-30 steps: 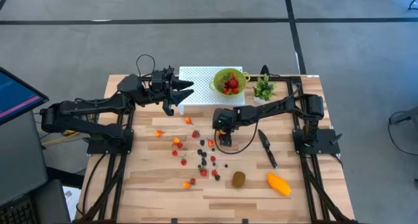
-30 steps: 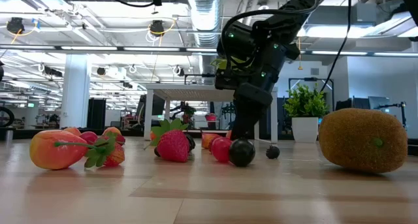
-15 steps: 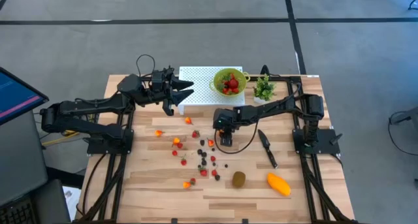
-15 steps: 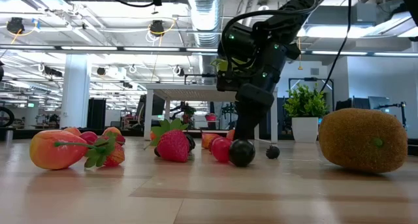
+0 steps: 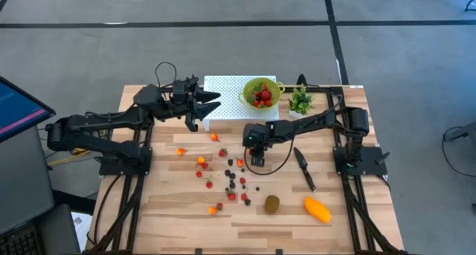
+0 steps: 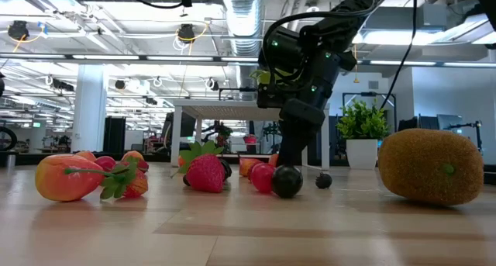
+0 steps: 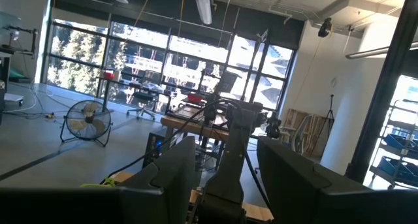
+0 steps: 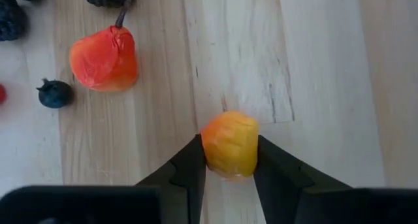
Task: Pick & Place Fruit
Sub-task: Put the yellow pear into the green strainer bowl
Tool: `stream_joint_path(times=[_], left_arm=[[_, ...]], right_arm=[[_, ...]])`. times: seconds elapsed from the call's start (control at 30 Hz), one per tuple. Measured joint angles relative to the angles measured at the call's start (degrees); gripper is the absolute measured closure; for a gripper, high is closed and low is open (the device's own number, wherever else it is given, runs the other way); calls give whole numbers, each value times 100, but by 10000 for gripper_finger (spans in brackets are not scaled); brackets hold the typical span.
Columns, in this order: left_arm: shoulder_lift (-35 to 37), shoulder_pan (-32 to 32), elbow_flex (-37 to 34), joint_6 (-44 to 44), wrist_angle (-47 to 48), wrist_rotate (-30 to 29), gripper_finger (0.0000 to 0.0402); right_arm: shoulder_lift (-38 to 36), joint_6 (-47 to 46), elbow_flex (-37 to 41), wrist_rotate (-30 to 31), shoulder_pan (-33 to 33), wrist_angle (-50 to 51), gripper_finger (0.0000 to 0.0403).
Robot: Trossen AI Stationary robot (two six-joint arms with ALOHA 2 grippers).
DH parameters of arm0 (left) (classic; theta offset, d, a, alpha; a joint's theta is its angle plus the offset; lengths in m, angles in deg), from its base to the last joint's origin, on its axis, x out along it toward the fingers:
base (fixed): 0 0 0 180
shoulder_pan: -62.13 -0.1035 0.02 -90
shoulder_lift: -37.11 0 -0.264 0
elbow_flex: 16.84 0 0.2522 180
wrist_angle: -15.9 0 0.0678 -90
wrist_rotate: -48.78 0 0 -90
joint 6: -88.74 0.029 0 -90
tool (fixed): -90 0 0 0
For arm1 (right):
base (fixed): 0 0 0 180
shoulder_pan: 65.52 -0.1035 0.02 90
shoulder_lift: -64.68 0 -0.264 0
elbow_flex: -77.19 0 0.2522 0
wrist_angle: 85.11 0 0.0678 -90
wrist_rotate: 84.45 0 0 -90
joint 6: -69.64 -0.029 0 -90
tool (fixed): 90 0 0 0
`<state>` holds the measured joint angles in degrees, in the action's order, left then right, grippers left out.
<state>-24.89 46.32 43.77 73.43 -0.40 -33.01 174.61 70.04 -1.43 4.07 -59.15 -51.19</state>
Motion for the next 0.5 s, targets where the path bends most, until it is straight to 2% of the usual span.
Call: stream_joint_path(times=[0.27, 0.5], left_arm=[[0, 0, 0, 0, 0, 0, 243], [0, 0, 0, 0, 1, -1, 243]], right_arm=[[-248, -92, 9, -248, -104, -152, 299], [-1252, -84, 9, -465, -188, -574, 300]])
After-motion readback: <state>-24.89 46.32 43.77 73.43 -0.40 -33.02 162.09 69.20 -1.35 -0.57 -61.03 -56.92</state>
